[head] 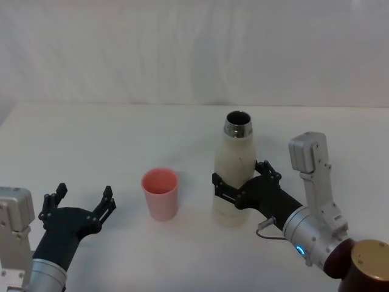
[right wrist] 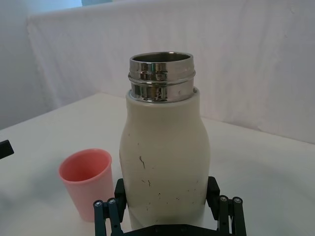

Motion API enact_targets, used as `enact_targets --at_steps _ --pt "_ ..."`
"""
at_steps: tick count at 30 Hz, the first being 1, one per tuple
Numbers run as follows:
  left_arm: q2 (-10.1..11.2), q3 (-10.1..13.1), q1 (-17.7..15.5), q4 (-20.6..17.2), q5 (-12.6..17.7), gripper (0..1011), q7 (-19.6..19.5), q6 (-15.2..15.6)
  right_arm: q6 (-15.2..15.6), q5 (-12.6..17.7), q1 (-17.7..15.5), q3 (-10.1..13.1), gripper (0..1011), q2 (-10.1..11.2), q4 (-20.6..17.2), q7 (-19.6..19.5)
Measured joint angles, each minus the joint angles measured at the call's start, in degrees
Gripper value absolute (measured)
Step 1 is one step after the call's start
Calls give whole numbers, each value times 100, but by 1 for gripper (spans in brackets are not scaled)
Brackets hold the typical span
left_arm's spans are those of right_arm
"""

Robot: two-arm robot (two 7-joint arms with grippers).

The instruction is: Grasp the thermos with one hand and pour water into the cup lid.

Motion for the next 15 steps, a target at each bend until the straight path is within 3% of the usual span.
enact_targets --at_steps 9,15 --pt "0 0 0 0 0 1001 0 0 -3 1 8 3 1003 -4 15 4" --pt "0 0 0 0 0 1001 0 0 -3 2 6 2 951 -3 11 4"
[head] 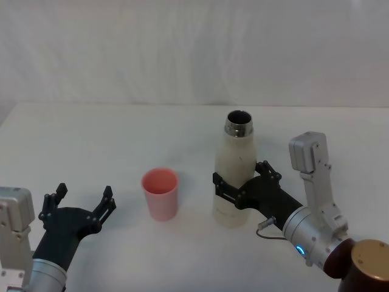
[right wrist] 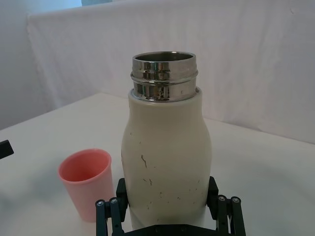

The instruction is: Grasp the thermos with one hand and pour water into the cup lid.

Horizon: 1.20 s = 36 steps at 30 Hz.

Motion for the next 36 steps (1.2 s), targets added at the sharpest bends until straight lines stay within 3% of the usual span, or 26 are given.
enact_targets --at_steps 25,30,36 --pt "0 0 0 0 0 1001 0 0 -46 -31 -65 32 951 21 -94 -32" --pt "0 0 0 0 0 1001 0 0 -74 -143 -108 42 951 70 -213 -92" --pt "0 0 0 0 0 1001 0 0 -50 -522 -139 -2 951 156 -401 -240"
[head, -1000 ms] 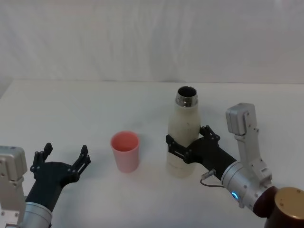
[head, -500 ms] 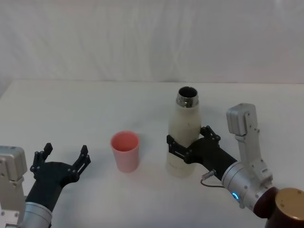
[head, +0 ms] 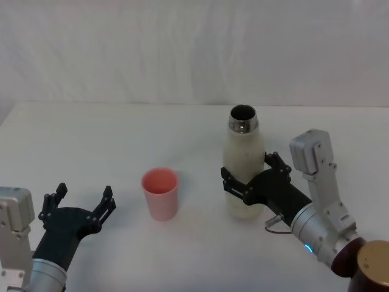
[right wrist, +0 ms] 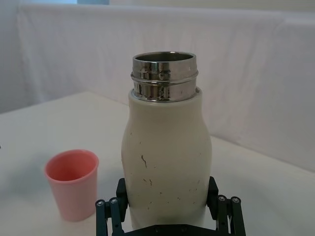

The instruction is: Grasp the thermos with one hand and pour water into the cup lid.

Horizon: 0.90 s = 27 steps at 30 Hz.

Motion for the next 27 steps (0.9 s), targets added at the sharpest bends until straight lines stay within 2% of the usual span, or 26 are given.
enact_targets --at_steps 7,15,27 --pt "0 0 0 0 0 1001 0 0 123 -447 16 -39 951 45 -168 -92" --pt "0 0 0 0 0 1001 0 0 300 -1090 146 -161 951 81 -278 -212" --pt "0 0 0 0 0 1001 0 0 525 -2316 499 -555 951 180 -215 -387"
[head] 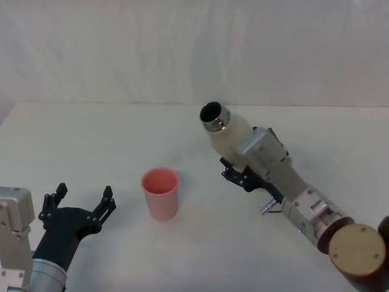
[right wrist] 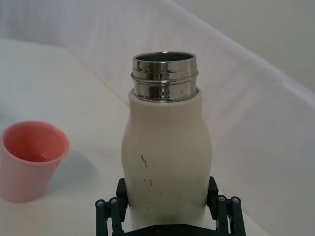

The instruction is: Grasp the thermos with one hand and pour water into the cup lid.

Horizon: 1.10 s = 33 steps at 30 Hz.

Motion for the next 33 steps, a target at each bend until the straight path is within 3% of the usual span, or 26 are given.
enact_targets --at_steps 18,33 --pt "0 0 0 0 0 1001 0 0 290 -1465 444 -523 951 -14 331 -56" --pt "0 0 0 0 0 1001 0 0 501 -2310 618 -759 951 2 467 101"
